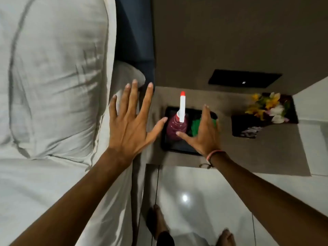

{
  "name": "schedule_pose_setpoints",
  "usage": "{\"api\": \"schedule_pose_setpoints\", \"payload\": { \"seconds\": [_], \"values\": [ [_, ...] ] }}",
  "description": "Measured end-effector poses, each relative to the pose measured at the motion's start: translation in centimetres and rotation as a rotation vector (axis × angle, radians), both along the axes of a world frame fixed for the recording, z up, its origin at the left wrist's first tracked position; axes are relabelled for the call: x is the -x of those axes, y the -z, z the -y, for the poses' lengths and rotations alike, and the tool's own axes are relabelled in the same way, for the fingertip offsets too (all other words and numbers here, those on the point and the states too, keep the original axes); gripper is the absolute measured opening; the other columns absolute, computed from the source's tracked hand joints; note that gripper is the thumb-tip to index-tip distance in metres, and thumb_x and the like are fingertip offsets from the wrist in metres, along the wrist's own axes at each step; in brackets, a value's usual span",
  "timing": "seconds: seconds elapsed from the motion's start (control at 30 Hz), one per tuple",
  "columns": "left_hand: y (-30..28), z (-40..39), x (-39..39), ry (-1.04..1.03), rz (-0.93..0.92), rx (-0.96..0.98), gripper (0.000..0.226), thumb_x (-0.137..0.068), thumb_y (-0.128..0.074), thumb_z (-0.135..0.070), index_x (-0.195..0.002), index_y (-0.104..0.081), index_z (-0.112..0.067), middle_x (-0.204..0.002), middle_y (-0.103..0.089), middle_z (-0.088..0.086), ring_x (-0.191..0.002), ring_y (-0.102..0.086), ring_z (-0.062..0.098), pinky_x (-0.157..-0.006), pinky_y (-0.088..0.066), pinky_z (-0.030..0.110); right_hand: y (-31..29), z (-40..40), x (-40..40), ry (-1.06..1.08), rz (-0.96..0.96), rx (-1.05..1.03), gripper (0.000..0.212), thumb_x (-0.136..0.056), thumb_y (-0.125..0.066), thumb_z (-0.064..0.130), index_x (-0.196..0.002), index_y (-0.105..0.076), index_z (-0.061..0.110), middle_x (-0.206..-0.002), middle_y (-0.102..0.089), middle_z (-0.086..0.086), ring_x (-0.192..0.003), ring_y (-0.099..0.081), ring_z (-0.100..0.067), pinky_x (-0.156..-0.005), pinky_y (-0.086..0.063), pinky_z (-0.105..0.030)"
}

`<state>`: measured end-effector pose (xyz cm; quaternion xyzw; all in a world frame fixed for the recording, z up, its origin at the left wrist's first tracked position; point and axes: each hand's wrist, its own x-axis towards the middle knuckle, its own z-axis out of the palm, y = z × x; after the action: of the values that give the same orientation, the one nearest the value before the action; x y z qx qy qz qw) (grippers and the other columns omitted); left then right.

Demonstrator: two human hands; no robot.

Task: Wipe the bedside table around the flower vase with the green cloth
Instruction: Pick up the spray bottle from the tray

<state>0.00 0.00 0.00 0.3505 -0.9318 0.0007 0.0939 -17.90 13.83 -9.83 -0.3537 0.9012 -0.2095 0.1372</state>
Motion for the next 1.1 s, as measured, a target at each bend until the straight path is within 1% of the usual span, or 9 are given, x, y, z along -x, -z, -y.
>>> {"api": "schedule_pose_setpoints", "payload": {
  "seconds": [0.1, 0.27, 0.4, 0.53, 0.63, 0.77, 0.87, 1.0, 1.1],
  "values": [
    [2.1, 2.1, 1.3, -0.001, -0.037, -0.063, 0.085, -0.093, -0.025, -0.075, -0.163, -0.013, -0.027, -0.171, -0.016, 0.015, -0.158, -0.018, 0.03, -0.123, -0.02, 0.058, 1.7, 4.8, -0.7, 0.05, 0.121, 0.148, 0.135, -0.063, -0.075, 0.075, -0.162, -0.01, 0.01, -0.162, -0.04, -0.017, -0.144, -0.046, -0.038, -0.119, -0.034, -0.061],
    [4.6, 3.6, 2.7, 0.04, -0.139, -0.079, 0.086, -0.093, -0.03, -0.074, -0.162, -0.012, -0.027, -0.171, -0.017, 0.014, -0.158, -0.016, 0.028, -0.124, -0.017, 0.059, 2.7, 8.5, -2.2, 0.102, 0.135, 0.407, 0.092, -0.081, -0.049, 0.066, -0.154, -0.038, 0.011, -0.094, -0.077, -0.016, -0.076, -0.073, -0.033, -0.067, -0.061, -0.05],
    [4.5, 2.7, 3.3, 0.015, -0.179, -0.137, 0.085, -0.093, -0.027, -0.074, -0.162, -0.011, -0.028, -0.171, -0.017, 0.013, -0.158, -0.017, 0.028, -0.124, -0.018, 0.059, 2.6, 6.8, -3.4, 0.133, 0.101, 0.433, 0.071, -0.091, -0.06, 0.043, -0.154, -0.039, 0.015, -0.102, -0.077, -0.015, -0.08, -0.073, -0.032, -0.071, -0.062, -0.048],
    [4.5, -0.1, 3.6, 0.057, -0.152, -0.119, 0.082, -0.096, -0.027, -0.072, -0.162, -0.014, -0.026, -0.169, -0.022, 0.015, -0.156, -0.022, 0.03, -0.122, -0.021, 0.058, 2.1, -0.1, -5.4, 0.269, 0.175, 0.494, 0.073, -0.084, -0.067, 0.035, -0.15, -0.045, 0.013, -0.114, -0.075, -0.007, -0.09, -0.068, -0.014, -0.082, -0.06, -0.025],
    [4.9, -2.9, 4.0, 0.111, -0.095, -0.128, 0.081, -0.096, -0.028, -0.07, -0.162, -0.016, -0.024, -0.167, -0.025, 0.02, -0.154, -0.026, 0.034, -0.12, -0.023, 0.059, 2.9, -6.5, -6.3, 0.465, 0.378, 0.504, 0.053, -0.085, -0.074, 0.026, -0.132, -0.06, 0.005, -0.093, -0.072, 0.003, -0.083, -0.07, -0.005, -0.085, -0.064, -0.033],
    [6.1, -7.5, 4.9, 0.148, -0.057, -0.125, 0.079, -0.097, -0.03, -0.068, -0.161, -0.019, -0.023, -0.164, -0.03, 0.023, -0.151, -0.032, 0.036, -0.118, -0.026, 0.062, 3.6, -14.5, -5.5, 0.61, 0.373, 0.48, 0.055, -0.085, -0.073, 0.007, -0.138, -0.059, 0.017, -0.074, -0.064, 0.012, -0.073, -0.067, -0.009, -0.073, -0.058, -0.015],
    [6.8, -10.7, 5.2, 0.175, -0.006, -0.121, 0.078, -0.098, -0.03, -0.067, -0.161, -0.02, -0.022, -0.163, -0.032, 0.023, -0.149, -0.034, 0.037, -0.117, -0.027, 0.062, 3.6, -19.1, -4.5, 0.687, 0.37, 0.484, 0.047, -0.083, -0.07, 0.016, -0.127, -0.062, 0.03, -0.071, -0.066, -0.003, -0.068, -0.067, -0.018, -0.068, -0.057, -0.019],
    [7.3, -14.3, 5.5, 0.182, 0.032, -0.136, 0.079, -0.096, -0.032, -0.066, -0.161, -0.022, -0.022, -0.162, -0.032, 0.024, -0.149, -0.035, 0.038, -0.118, -0.026, 0.063, 4.4, -23.3, -3.0, 0.706, 0.345, 0.391, 0.017, -0.083, -0.066, 0.023, -0.099, -0.061, 0.028, -0.073, -0.074, -0.003, -0.071, -0.075, -0.027, -0.078, -0.063, -0.048],
    [7.1, -16.1, 5.6, 0.181, 0.061, -0.141, 0.081, -0.096, -0.032, -0.067, -0.161, -0.023, -0.02, -0.163, -0.032, 0.024, -0.149, -0.035, 0.039, -0.118, -0.026, 0.062, 5.0, -24.7, -2.6, 0.652, 0.356, 0.327, 0.016, -0.085, -0.071, 0.016, -0.095, -0.062, 0.025, -0.067, -0.07, 0.008, -0.069, -0.076, -0.025, -0.077, -0.064, -0.051]
  ]
}}
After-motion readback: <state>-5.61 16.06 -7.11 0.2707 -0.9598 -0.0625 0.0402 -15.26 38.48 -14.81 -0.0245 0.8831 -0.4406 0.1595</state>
